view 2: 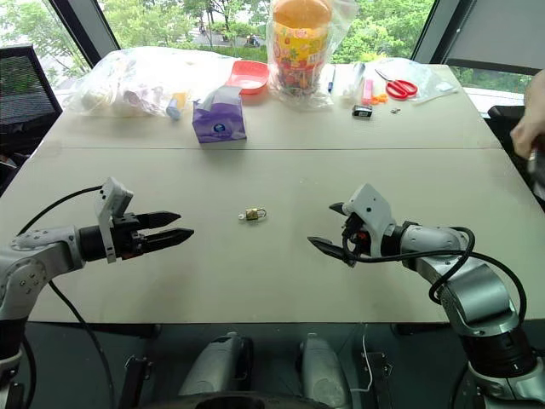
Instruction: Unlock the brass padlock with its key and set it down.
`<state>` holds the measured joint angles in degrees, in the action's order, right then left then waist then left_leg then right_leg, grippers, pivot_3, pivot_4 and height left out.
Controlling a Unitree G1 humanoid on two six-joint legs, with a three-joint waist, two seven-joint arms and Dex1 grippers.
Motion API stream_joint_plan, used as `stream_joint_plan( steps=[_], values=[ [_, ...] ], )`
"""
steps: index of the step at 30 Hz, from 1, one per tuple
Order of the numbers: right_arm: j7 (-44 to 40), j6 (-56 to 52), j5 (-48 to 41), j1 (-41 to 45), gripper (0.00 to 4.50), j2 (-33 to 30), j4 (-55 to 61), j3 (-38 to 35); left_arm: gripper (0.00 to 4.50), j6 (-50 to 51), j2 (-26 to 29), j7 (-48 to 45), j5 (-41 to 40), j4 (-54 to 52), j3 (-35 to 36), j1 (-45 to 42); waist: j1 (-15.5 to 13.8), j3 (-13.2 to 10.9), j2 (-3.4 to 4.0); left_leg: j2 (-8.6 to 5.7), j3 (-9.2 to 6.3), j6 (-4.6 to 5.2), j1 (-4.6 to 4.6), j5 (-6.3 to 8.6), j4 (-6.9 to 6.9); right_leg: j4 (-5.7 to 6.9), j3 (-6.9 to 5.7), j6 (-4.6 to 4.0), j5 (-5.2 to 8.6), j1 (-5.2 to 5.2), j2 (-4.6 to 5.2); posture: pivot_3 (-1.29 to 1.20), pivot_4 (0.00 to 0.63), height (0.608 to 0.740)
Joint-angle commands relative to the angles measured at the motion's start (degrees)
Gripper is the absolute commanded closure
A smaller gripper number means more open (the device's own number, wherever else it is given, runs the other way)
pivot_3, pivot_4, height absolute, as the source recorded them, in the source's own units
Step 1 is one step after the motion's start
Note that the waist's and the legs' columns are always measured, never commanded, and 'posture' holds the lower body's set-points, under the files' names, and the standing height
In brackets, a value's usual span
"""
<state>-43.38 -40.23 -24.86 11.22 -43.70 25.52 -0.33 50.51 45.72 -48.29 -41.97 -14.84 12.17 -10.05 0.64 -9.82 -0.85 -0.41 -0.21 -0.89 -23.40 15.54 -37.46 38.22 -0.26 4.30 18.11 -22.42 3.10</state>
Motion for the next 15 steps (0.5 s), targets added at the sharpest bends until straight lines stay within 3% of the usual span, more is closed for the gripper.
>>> stream_joint_plan(
  steps=[1,15],
  values=[
    [-0.49,1.35,0.13,1.14,0.00,0.42,0.49,0.11,0.78,-1.36,-0.06,0.34,0.20,-1.35,1.04,-0.47,0.00,0.00,0.00,0.00,0.00,0.00,0.00,0.00,0.00,0.00,0.00,0.00,0.00,0.00,0.00,0.00,0.150,0.740],
    [-1.16,1.81,1.34,4.07,0.00,0.43,-1.86,2.30,0.78,-4.50,0.96,-0.59,3.10,0.87,-0.37,-2.53,0.00,0.00,0.00,0.00,0.00,0.00,0.00,0.00,-0.05,0.05,0.00,0.00,0.00,0.00,-0.01,0.00,0.150,0.740]
  ],
)
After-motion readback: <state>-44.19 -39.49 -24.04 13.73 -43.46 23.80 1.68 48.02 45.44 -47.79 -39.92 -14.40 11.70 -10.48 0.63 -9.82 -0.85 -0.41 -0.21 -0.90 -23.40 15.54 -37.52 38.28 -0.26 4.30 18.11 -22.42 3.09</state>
